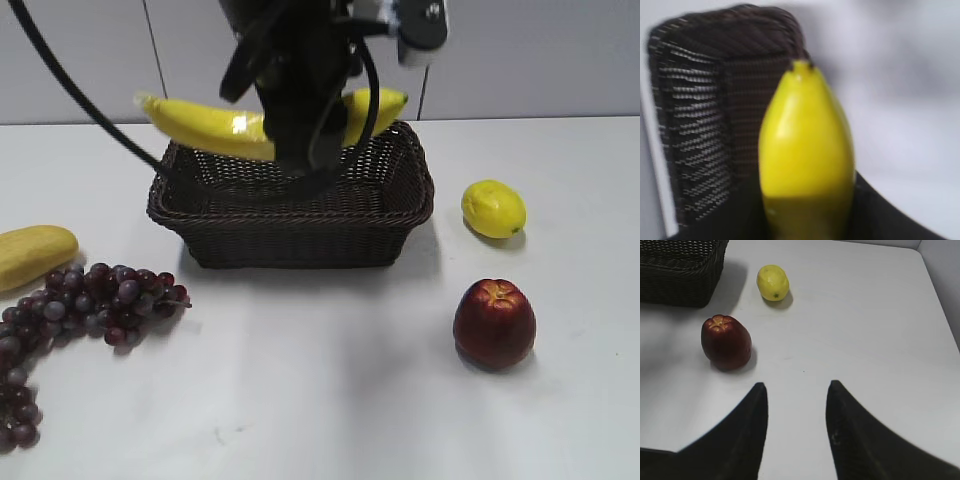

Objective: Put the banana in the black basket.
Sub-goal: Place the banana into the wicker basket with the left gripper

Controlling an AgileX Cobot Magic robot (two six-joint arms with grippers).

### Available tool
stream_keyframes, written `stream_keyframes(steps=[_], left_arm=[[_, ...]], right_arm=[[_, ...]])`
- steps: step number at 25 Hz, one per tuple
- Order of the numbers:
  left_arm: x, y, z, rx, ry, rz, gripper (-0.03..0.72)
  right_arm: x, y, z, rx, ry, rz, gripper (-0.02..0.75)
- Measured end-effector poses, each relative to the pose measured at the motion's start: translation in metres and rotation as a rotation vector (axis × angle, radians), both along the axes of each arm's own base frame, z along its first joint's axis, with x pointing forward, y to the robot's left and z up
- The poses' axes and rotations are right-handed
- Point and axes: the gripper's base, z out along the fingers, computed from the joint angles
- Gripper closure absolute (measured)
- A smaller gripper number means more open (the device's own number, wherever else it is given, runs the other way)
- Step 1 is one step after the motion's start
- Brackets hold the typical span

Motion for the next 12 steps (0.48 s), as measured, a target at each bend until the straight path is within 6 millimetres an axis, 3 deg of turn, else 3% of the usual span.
stream_keyframes(steps=[4,7,12], left_arm=[[0.034,-0.002,0.011,-0.093,-0.133,0.014,0.329],[0.062,-0.004,-0.006,-0.106,-0.171,0.045,0.329],[0.095,-0.012,-0.055,-0.112,-0.184,0.077,0.329]], right_arm=[[0.0,0.0,0.0,0.001,0.0,0.001,0.437],[0.0,0.0,0.0,0.002,0.0,0.001,0.437],[0.0,0.0,0.0,0.002,0.0,0.001,0.437]])
